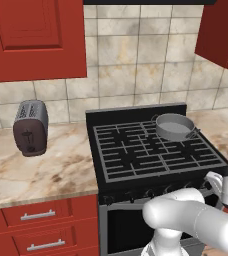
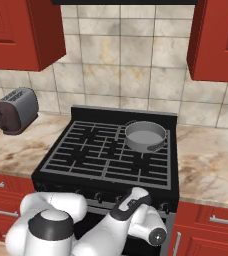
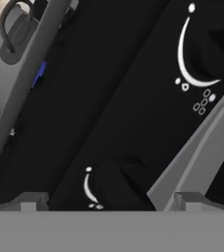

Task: Turn off the rear right burner of the stove.

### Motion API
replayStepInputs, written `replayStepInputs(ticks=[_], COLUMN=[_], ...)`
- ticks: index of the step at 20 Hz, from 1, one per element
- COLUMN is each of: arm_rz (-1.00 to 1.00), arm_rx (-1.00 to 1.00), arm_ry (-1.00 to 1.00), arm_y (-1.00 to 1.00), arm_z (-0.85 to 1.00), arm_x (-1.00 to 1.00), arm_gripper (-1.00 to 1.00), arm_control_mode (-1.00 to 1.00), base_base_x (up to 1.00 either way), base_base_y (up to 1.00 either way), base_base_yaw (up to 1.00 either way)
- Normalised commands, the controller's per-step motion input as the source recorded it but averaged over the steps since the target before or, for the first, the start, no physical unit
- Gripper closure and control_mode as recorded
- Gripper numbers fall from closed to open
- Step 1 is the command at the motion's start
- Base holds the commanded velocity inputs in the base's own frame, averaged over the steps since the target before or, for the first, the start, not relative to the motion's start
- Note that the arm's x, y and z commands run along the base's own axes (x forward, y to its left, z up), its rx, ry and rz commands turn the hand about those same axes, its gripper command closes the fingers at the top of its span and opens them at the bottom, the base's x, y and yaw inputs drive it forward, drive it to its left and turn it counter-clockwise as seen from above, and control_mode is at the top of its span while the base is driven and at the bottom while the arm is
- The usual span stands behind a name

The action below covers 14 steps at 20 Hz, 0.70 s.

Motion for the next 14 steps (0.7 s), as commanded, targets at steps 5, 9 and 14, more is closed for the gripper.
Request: replayStepInputs(ticks=[5, 9, 14], arm_rz=[0.0, 0.0, 0.0], arm_rx=[0.02, 0.06, 0.06], arm_ry=[0.0, -0.02, -0.03], arm_y=[0.0, 0.0, 0.01], arm_z=[-0.15, -0.19, -0.08], arm_x=[0.23, 0.11, 0.21], arm_gripper=[-1.0, -1.0, -1.0], arm_control_mode=[-1.0, -1.0, -1.0], base_base_x=[0.0, 0.0, 0.0], base_base_y=[0.0, 0.0, 0.0], base_base_yaw=[0.0, 0.0, 0.0])
